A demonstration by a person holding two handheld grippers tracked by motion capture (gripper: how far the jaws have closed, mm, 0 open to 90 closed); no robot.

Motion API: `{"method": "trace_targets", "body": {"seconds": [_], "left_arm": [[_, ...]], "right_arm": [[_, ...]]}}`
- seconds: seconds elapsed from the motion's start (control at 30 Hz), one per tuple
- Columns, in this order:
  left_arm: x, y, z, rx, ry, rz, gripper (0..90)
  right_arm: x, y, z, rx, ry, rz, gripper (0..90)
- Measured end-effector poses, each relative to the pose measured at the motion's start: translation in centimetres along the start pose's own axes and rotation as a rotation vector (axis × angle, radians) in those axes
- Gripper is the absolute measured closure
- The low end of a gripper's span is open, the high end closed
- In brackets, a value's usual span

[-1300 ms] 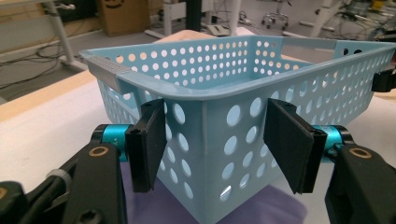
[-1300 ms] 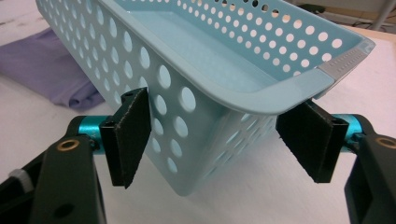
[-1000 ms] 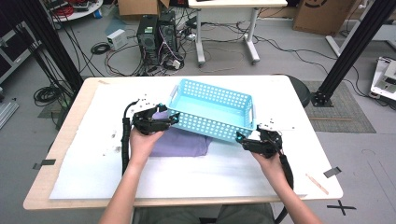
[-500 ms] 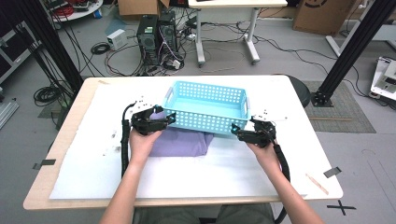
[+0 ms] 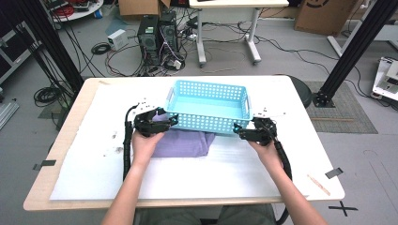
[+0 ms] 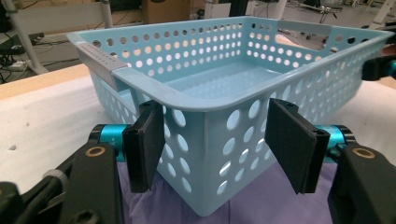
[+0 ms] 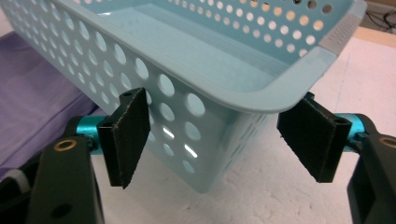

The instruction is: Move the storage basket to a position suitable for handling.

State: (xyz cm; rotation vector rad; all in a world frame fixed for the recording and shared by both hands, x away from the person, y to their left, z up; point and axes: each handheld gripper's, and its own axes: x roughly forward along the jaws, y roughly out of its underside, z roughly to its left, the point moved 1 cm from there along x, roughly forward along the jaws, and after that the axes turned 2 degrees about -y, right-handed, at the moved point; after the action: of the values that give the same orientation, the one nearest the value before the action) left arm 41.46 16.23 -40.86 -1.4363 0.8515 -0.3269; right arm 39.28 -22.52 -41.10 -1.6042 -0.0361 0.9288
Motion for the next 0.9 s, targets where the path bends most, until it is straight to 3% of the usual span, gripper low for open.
{"method": "trace_targets", "body": {"seconds": [0.17,0.33,0.6,0.8,0.9], "left_arm": [[0.6,0.2,-0.1,0.016,-0.003,0.012,36.3],[1.0,0.4,0.0,0.01,-0.022,0.008,35.4],[1.5,0.6,0.3,0.012,-0.047,-0.004,34.1],[1.8,0.8,0.5,0.022,-0.071,0.027,33.9],[1.6,0.7,0.4,0.038,-0.095,0.04,32.1]], "right_arm": [[0.9,-0.5,-1.2,0.044,0.005,0.011,33.4],[2.0,-0.8,-1.3,0.034,0.052,0.032,35.4],[2.8,-1.2,-1.3,0.046,0.077,0.032,37.0],[3.1,-1.1,-1.2,0.046,0.073,0.036,36.4],[3.0,-1.0,-1.0,0.03,0.104,0.045,31.7]]}}
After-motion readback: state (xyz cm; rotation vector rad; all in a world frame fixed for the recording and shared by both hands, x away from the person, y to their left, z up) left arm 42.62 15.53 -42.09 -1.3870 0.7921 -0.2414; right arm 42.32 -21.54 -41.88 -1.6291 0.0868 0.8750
